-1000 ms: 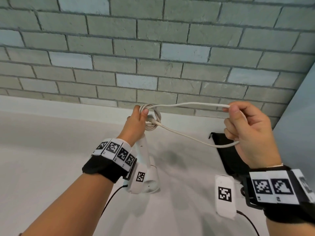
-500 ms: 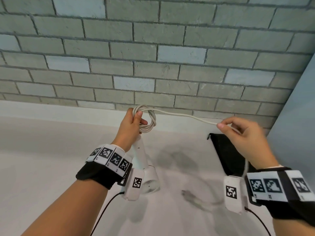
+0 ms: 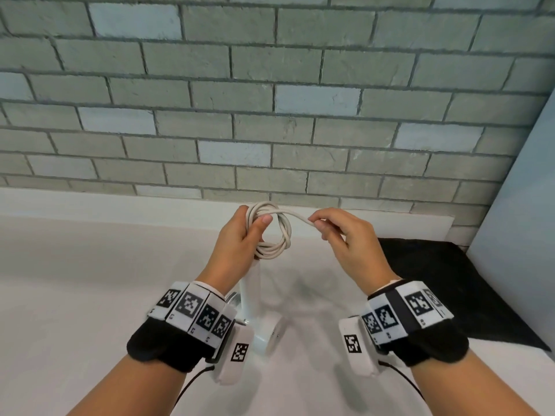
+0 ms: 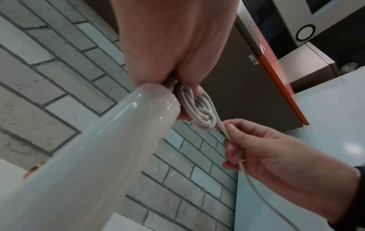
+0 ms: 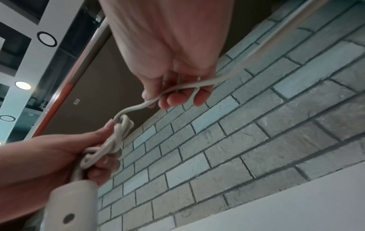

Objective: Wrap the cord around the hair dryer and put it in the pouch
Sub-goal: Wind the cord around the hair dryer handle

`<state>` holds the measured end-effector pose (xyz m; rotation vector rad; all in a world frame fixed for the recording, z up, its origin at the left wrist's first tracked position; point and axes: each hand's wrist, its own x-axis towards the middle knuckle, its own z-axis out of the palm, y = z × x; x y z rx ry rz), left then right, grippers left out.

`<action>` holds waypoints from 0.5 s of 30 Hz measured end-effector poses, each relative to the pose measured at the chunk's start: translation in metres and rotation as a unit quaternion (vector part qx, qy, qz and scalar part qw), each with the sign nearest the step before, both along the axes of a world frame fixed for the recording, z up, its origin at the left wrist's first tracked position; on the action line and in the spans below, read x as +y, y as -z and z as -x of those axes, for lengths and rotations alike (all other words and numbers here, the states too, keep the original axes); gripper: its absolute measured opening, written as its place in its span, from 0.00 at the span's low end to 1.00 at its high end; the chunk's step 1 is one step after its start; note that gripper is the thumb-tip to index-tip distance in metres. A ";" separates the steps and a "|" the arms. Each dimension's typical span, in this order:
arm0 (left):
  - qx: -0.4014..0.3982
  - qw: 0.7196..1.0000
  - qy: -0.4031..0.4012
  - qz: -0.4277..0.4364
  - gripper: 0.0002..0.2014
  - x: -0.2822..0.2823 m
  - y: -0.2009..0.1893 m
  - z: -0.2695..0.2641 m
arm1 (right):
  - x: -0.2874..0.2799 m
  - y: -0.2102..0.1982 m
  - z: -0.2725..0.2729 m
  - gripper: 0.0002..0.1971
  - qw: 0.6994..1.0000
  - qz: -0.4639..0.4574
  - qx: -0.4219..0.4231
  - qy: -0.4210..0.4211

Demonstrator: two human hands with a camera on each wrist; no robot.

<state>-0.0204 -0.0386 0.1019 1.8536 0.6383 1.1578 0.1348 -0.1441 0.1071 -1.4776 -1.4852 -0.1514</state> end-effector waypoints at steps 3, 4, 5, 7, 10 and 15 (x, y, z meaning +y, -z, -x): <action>-0.016 1.000 0.008 0.003 0.09 -0.006 0.000 -0.003 | 0.012 0.007 0.005 0.08 0.998 0.010 -0.043 0.048; -0.021 1.000 0.011 0.002 0.10 -0.008 0.000 -0.006 | 0.016 0.009 0.008 0.07 0.997 0.005 -0.037 0.060; -0.026 1.000 0.013 0.001 0.10 -0.010 0.000 -0.008 | 0.020 0.010 0.012 0.05 0.998 0.004 -0.012 0.063; -0.031 0.999 0.014 -0.009 0.11 -0.011 0.001 -0.011 | 0.026 0.011 0.021 0.06 0.995 0.032 0.080 0.041; -0.031 0.999 0.009 -0.016 0.11 -0.009 0.002 -0.011 | 0.026 0.004 0.032 0.11 0.951 0.087 0.287 -0.069; -0.021 0.999 0.008 -0.035 0.08 -0.005 0.003 -0.007 | 0.019 -0.002 0.039 0.13 0.887 0.143 0.400 -0.181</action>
